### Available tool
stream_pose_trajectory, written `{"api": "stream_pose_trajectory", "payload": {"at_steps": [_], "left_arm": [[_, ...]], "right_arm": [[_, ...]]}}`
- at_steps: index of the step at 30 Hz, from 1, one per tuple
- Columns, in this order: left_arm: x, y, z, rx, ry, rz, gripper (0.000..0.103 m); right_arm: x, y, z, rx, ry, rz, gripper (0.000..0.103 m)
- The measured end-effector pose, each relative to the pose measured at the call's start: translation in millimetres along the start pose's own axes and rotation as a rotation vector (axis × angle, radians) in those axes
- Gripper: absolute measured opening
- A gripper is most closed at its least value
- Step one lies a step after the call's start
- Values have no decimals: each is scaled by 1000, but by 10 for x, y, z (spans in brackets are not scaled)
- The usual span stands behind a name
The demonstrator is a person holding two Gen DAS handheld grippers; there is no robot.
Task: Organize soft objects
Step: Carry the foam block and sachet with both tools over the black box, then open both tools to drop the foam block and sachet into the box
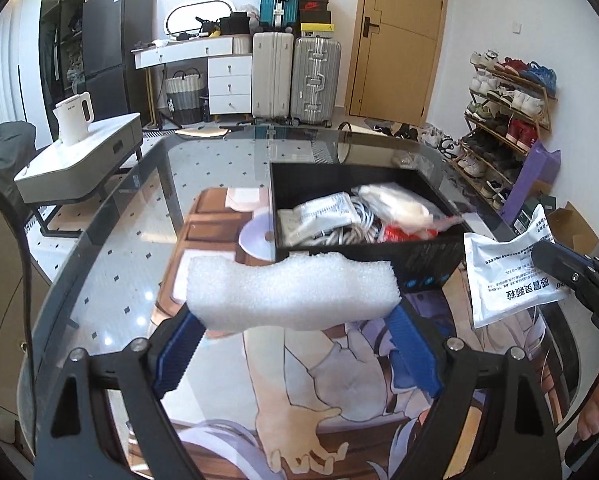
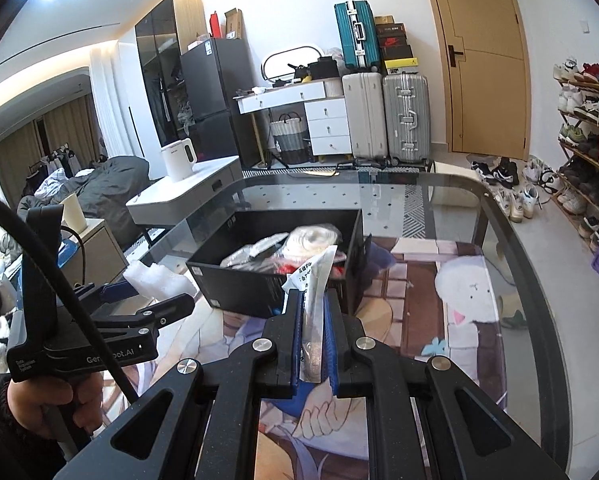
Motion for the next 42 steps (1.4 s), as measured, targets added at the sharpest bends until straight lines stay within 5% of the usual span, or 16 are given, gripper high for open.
{"api": "stream_pose_trajectory", "payload": {"at_steps": [27, 42], "left_arm": [[501, 129, -604, 69, 15, 73, 88], [722, 155, -571, 92, 11, 82, 89]], "right_arm": [[639, -31, -651, 14, 16, -26, 10], [1230, -88, -558, -13, -60, -24, 10]]}}
Point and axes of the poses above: each gripper's, at about its wrist camera, not at the fingertips, and x roughly the way its jaws point, y to its right, z to its underside, the point moved 8 cm from there along x, roughly the way its jaws point, and after that the axes turned 7 degrees about -x, right-handed, at the moved point
